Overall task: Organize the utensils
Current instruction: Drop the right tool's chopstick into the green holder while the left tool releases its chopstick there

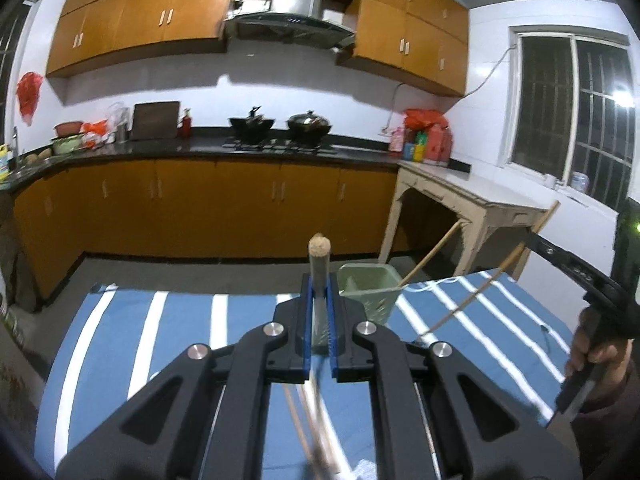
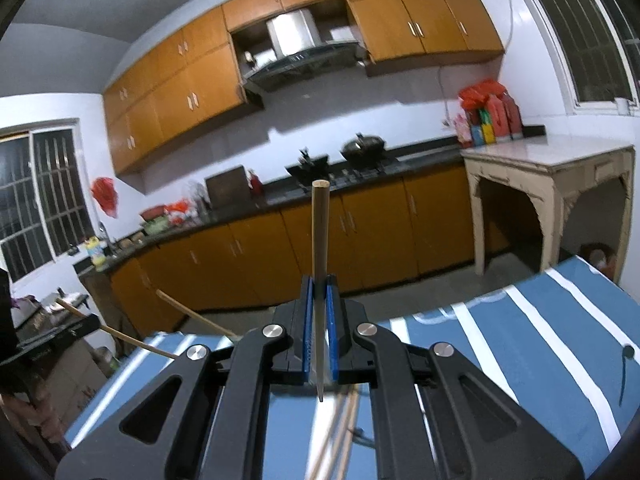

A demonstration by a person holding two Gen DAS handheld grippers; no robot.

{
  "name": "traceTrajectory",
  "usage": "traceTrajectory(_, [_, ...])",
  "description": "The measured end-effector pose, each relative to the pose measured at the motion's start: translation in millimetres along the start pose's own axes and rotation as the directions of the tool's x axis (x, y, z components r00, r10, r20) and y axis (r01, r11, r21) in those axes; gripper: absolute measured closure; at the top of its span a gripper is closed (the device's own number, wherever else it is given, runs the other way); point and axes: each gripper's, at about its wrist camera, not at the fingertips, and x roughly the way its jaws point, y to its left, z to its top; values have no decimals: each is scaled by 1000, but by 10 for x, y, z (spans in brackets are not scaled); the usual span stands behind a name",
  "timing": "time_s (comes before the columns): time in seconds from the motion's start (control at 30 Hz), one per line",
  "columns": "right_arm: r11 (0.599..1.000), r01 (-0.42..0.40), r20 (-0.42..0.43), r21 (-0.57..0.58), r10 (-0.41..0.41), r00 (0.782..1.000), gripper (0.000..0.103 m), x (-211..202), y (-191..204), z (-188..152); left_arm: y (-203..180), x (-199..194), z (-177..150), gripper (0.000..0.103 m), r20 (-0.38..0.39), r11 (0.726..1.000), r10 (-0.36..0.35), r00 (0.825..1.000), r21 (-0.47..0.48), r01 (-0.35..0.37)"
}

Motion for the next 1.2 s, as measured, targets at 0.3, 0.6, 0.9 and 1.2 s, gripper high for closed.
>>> traceTrajectory(0.3, [999,-36,95,-24,39,995,96,124,209,262,-232,43,423,96,68,1000,-20,997,16,19])
traceTrajectory(0.6, [999,-3,134,-35,7,991,96,461,213,203,-257,471,536,96,26,1000,12,1000,14,-13])
traceTrajectory(0.9, [999,13,37,-35,-12,999,96,794,187,-24,-199,898,380,96,-50,1000,25,998,7,-25])
traceTrajectory(1.2, [1000,7,-18,-26,-7,1000,73,737,183,-76,-78,1015,253,93,-76,999,40,996,-16,-42])
